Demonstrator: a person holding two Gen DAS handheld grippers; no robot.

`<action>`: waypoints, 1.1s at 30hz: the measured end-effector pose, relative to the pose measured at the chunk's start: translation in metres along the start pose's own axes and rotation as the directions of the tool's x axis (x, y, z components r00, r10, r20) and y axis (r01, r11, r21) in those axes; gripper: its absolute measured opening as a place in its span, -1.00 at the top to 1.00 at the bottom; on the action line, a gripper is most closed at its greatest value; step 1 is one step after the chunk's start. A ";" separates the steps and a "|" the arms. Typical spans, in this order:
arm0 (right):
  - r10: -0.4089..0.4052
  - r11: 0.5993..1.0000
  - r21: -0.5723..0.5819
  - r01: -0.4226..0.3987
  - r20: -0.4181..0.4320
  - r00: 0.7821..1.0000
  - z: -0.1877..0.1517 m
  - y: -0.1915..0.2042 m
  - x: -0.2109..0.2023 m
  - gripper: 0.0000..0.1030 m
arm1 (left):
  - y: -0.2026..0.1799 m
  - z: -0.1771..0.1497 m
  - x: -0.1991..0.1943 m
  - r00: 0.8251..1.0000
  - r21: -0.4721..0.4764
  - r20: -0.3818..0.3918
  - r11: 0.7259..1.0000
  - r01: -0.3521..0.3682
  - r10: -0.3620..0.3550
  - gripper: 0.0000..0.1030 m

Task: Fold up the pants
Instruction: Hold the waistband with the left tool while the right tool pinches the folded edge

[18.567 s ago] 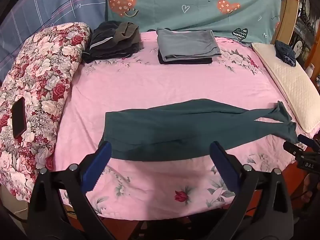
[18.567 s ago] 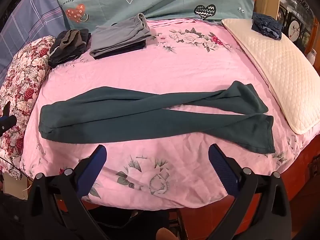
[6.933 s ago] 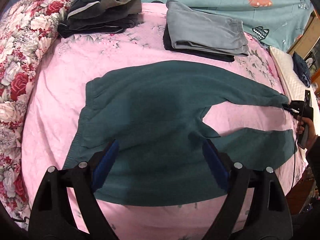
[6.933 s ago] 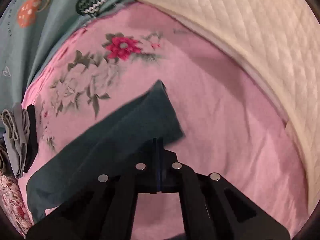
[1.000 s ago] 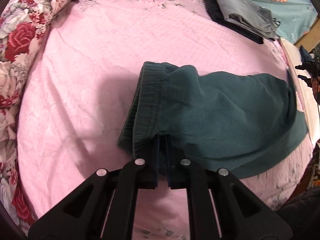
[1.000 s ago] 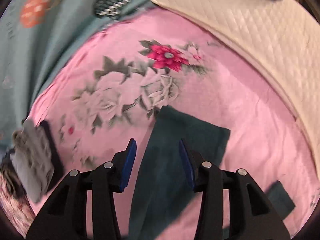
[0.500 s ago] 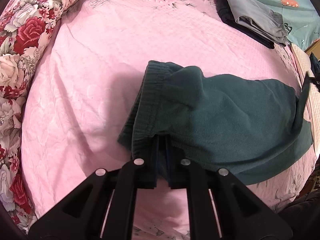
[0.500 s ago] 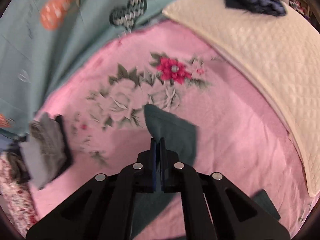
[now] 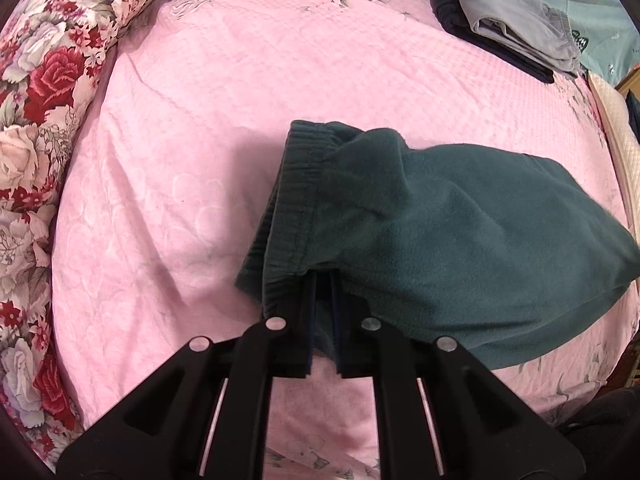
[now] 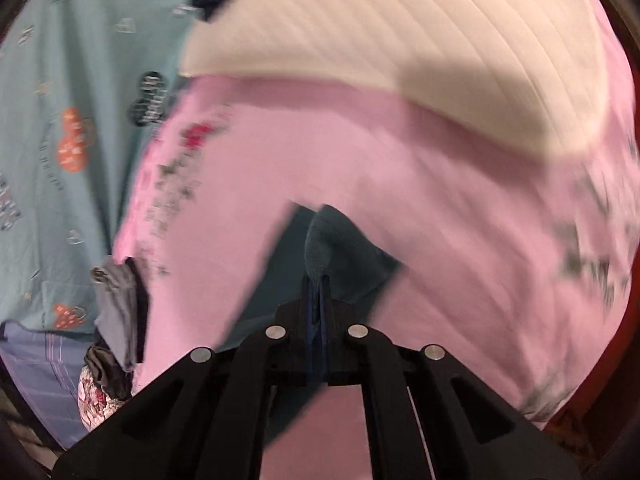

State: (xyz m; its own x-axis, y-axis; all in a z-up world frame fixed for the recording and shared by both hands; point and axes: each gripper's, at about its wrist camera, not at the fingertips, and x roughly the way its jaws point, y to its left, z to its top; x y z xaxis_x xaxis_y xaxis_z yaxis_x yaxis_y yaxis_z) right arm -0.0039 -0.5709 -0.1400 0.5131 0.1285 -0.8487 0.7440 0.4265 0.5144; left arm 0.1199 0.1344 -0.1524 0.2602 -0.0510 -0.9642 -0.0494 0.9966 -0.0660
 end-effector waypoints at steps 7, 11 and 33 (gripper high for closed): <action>-0.116 0.989 -0.076 0.125 0.105 0.988 0.009 0.012 -0.043 0.36 | -0.006 0.005 0.002 0.999 0.010 -0.019 1.000 -0.026 0.026 0.85; -0.174 0.898 -0.391 0.202 0.107 0.979 0.033 0.066 -0.016 0.27 | -0.011 0.005 0.003 0.999 0.024 -0.014 0.998 -0.051 0.051 0.85; -0.176 0.786 -0.585 0.201 0.101 0.979 0.053 0.104 0.011 0.52 | -0.025 0.006 0.004 0.993 0.030 -0.016 0.992 -0.120 0.120 0.83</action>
State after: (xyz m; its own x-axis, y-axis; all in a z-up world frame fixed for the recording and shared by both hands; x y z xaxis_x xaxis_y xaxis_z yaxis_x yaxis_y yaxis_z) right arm 0.1013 -0.5727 -0.0894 0.4151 -0.0398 -0.9089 0.4379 0.8844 0.1612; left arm 0.1284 0.1097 -0.1528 0.2367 0.0683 -0.9692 -0.0511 0.9970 0.0578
